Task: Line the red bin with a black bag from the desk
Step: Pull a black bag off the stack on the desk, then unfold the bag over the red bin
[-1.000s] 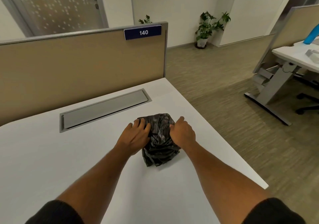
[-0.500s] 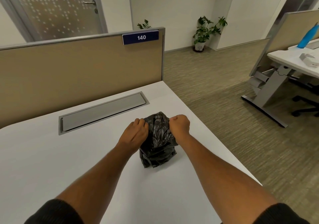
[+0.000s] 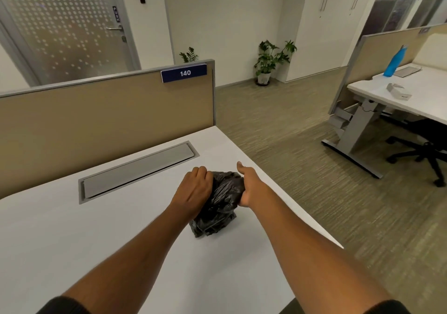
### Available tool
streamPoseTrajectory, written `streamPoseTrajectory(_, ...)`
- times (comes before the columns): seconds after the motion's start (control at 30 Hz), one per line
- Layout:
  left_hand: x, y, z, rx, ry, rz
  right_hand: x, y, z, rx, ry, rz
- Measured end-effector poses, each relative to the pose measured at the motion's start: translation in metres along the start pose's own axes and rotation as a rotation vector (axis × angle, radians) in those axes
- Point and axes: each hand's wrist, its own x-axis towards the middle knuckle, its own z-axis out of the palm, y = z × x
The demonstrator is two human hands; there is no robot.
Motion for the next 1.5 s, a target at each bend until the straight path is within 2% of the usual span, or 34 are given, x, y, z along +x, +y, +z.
streamPoseTrajectory(0.13,-0.003,0.022,-0.02,-0.04,0.06,0.016,-0.03,0.007,-0.016,-0.13,-0.053,-0.005)
streamPoseTrajectory(0.4,-0.03,0.077,-0.082,-0.192,0.34,0.144,-0.122,0.015,-0.057,-0.261,0.121,-0.181)
streamPoseTrajectory(0.63,-0.101,0.128,-0.138,-0.318,0.343,0.253,-0.246,0.073,-0.099,-0.228,0.276,-0.262)
streamPoseTrajectory(0.73,-0.143,0.145,-0.157,-0.505,0.33,0.285,-0.282,0.106,-0.121,-0.164,0.319,-0.294)
streamPoseTrajectory(0.9,-0.194,0.181,-0.167,-0.888,0.218,0.272,-0.333,0.154,-0.151,-0.156,0.334,-0.296)
streamPoseTrajectory(1.0,-0.219,0.201,-0.166,-1.198,-0.014,0.203,-0.364,0.176,-0.164,-0.148,0.341,-0.29)
streamPoseTrajectory(1.1,-0.241,0.227,-0.163,-1.361,-0.171,0.124,-0.389,0.2,-0.189,-0.163,0.391,-0.269)
streamPoseTrajectory(1.27,-0.272,0.283,-0.152,-1.372,-0.371,0.104,-0.397,0.236,-0.249,-0.141,0.418,-0.168)
streamPoseTrajectory(1.5,-0.297,0.382,-0.097,-1.333,-0.592,0.028,-0.373,0.296,-0.366,-0.035,0.396,-0.016)
